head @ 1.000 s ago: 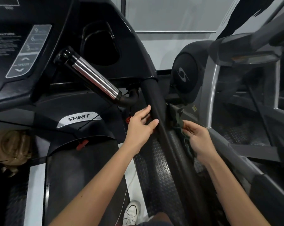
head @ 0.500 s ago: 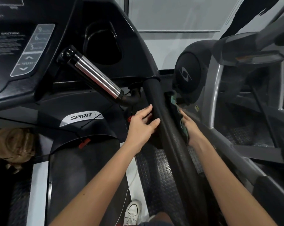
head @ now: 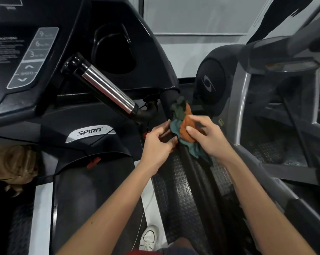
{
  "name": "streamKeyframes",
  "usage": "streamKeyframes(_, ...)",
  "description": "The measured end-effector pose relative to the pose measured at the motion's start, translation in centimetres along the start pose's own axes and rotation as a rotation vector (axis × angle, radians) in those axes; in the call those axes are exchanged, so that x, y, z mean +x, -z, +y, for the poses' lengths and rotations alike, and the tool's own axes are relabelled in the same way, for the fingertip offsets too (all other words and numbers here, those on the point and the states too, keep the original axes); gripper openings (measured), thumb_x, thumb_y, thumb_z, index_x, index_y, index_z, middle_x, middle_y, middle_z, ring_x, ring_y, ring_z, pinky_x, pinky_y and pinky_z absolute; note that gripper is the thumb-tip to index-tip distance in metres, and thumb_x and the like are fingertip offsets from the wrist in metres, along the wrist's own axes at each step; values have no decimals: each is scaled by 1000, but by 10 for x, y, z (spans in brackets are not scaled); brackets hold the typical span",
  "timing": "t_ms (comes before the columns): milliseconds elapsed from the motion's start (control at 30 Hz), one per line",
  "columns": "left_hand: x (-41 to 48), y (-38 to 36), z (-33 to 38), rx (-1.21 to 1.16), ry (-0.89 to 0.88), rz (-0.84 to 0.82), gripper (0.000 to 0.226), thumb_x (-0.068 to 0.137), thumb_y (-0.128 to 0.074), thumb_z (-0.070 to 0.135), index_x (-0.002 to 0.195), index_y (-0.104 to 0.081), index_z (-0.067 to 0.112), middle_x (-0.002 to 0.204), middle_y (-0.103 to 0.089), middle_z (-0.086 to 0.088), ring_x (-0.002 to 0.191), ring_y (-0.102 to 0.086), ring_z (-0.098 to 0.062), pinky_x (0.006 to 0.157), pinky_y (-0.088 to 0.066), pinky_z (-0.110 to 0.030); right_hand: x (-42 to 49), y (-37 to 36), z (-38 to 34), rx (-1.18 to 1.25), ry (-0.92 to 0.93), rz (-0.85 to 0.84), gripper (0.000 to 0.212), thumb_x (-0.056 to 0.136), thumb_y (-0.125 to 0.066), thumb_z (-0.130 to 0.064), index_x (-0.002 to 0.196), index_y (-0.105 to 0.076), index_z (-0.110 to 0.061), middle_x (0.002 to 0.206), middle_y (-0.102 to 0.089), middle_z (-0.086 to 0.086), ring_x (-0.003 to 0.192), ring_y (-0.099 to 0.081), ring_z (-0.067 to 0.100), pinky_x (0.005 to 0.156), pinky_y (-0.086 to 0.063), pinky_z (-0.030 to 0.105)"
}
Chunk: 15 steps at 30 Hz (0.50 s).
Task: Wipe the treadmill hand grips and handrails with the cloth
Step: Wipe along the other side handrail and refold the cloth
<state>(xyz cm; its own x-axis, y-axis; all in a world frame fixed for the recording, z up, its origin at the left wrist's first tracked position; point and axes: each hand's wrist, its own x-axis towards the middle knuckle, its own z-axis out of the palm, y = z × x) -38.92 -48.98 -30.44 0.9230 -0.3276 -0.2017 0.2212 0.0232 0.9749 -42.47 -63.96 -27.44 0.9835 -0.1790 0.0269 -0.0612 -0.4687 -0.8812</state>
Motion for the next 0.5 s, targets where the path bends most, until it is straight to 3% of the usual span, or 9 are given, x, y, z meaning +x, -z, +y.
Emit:
streamKeyframes(133, 0, 1, -1, 46, -8, 13, 40, 73, -69, 8, 111, -66, 17, 121, -59, -6, 111, -59, -23, 94, -50, -47, 0, -4, -2, -122, 118, -4, 29, 86, -63, -16, 115, -61, -13, 116, -47, 6, 105, -47, -6, 97, -33, 8)
streamKeyframes(167, 2, 1, -2, 63, -15, 33, 37, 71, -67, 7, 106, -66, 18, 119, -61, -8, 111, -59, -24, 95, -49, -48, -8, -4, 0, -168, 146, -8, 28, 84, -63, -20, 111, -64, -14, 114, -47, 4, 105, -46, -6, 97, -32, 9)
streamKeyframes(233, 0, -1, 0, 99, -58, 28, 38, 73, -66, -2, 105, -66, 19, 118, -60, -8, 113, -56, -23, 99, -46, -45, -31, -4, 3, -286, 169, -4, 23, 81, -62, -26, 102, -68, -21, 112, -46, -7, 107, -48, 9, 95, -33, 15)
streamKeyframes(300, 2, -1, 1, 93, -76, -10, 52, 74, -68, -7, 121, -59, 12, 125, -55, 0, 117, -54, -14, 100, -47, -31, -54, -4, 3, -367, 186, 48, 19, 77, -60, -29, 93, -69, -22, 106, -47, -18, 99, -52, 20, 90, -33, 12)
streamKeyframes(367, 2, 0, 3, 75, -25, -7, 64, 76, -61, -18, 132, -49, 9, 129, -50, 5, 117, -53, -9, 95, -45, -14, -65, -2, 1, -370, 168, 73, 19, 74, -60, -26, 88, -70, -19, 100, -47, -25, 94, -53, 17, 85, -32, 4)
streamKeyframes(400, 2, 0, 4, 74, -16, 0, 65, 76, -59, -21, 133, -48, 9, 131, -49, 4, 117, -53, -9, 94, -44, -12, -65, -2, 0, -340, 146, 71, 17, 73, -61, -22, 87, -70, -19, 99, -49, -25, 94, -53, 13, 85, -32, 2)
streamKeyframes(500, 0, 0, 2, 32, -32, 1, 60, 78, -66, -11, 132, -50, 10, 135, -48, 2, 119, -53, -13, 99, -48, -35, -42, -1, 2, -182, 128, 81, 21, 76, -60, -9, 92, -63, -23, 99, -53, -16, 96, -52, -8, 87, -32, 1)
